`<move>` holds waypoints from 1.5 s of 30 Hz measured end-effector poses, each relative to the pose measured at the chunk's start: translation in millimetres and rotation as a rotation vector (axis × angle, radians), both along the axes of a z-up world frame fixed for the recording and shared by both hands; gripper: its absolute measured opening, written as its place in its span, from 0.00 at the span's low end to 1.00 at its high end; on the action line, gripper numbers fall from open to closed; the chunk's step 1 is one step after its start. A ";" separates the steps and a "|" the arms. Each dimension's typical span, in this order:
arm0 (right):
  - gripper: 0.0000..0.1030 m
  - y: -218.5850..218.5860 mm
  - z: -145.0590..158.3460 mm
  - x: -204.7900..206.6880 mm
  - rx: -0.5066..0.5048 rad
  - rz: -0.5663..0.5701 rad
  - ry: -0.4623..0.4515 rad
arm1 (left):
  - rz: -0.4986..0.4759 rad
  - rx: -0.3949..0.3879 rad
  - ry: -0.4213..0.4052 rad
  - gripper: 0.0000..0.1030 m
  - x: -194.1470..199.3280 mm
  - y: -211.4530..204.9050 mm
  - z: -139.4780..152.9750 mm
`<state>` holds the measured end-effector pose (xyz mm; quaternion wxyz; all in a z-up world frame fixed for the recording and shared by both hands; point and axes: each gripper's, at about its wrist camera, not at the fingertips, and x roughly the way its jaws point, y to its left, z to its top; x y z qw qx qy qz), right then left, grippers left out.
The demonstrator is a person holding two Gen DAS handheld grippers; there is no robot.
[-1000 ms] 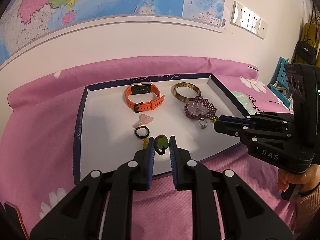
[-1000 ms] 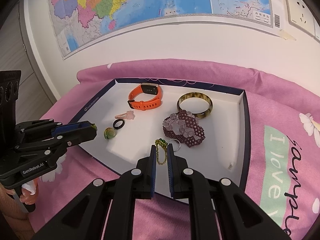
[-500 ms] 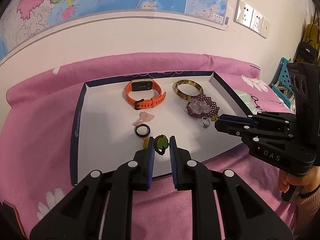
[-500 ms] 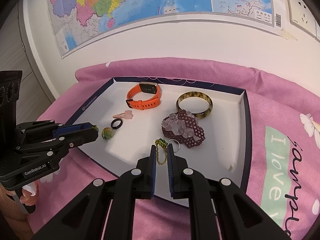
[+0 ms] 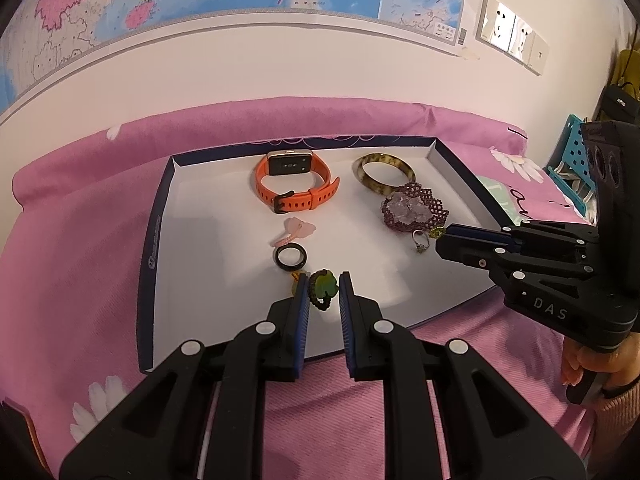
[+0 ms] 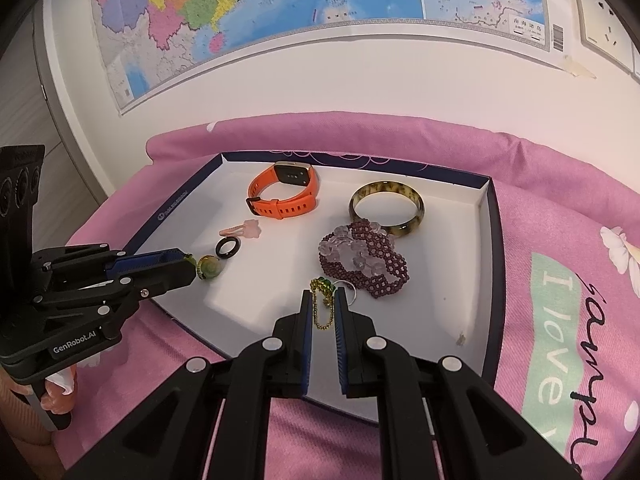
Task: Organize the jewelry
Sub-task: 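Lower the green-bead ring with the left tool while the right tool lowers the gold ring into the box, then open the left tool to drop the green-bead ring while the right tool releases the gold ring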
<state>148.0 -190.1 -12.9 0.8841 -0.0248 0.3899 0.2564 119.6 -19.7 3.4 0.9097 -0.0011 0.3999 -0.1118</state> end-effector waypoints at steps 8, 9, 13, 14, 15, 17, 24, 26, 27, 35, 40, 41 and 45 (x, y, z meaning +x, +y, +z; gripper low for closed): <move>0.09 -0.3 -3.5 3.4 -0.010 -0.008 0.009 | 0.007 0.007 0.014 0.15 4.8 -0.7 -5.7; 0.09 0.0 -4.1 4.4 -0.010 -0.008 0.012 | 0.009 0.007 0.017 0.15 5.4 -0.6 -6.6; 0.09 0.9 -6.7 6.0 -0.018 -0.008 0.020 | 0.013 0.009 0.027 0.15 7.5 0.4 -9.3; 0.09 1.4 -7.2 6.1 -0.020 -0.008 0.020 | 0.015 0.011 0.028 0.15 7.8 0.4 -9.6; 0.09 1.9 -7.8 6.4 -0.021 -0.007 0.022 | 0.016 0.011 0.028 0.15 8.3 0.5 -9.6; 0.09 2.3 -8.5 6.5 -0.024 -0.006 0.024 | 0.018 0.012 0.032 0.15 9.6 0.4 -10.4; 0.11 2.8 -10.0 6.8 -0.033 -0.013 0.026 | 0.024 0.014 0.033 0.15 10.2 1.7 -12.6; 0.12 2.8 -9.9 7.0 -0.033 -0.017 0.025 | 0.024 0.015 0.033 0.16 9.6 2.2 -12.9; 0.12 2.5 -9.7 6.9 -0.033 -0.019 0.024 | 0.025 0.015 0.032 0.18 9.4 2.2 -12.9; 0.30 -1.9 -5.9 2.3 -0.015 -0.032 0.006 | 0.039 -0.006 0.001 0.45 1.4 9.6 -7.2; 0.46 -6.5 2.8 -6.9 0.003 -0.046 -0.023 | 0.056 -0.002 -0.035 0.66 -9.1 12.8 1.6; 0.51 -6.8 4.3 -8.7 0.004 -0.046 -0.027 | 0.062 0.003 -0.048 0.75 -12.4 13.2 3.5; 0.74 -10.4 9.6 -22.3 0.009 -0.056 -0.056 | 0.075 0.018 -0.076 0.93 -23.1 14.3 10.0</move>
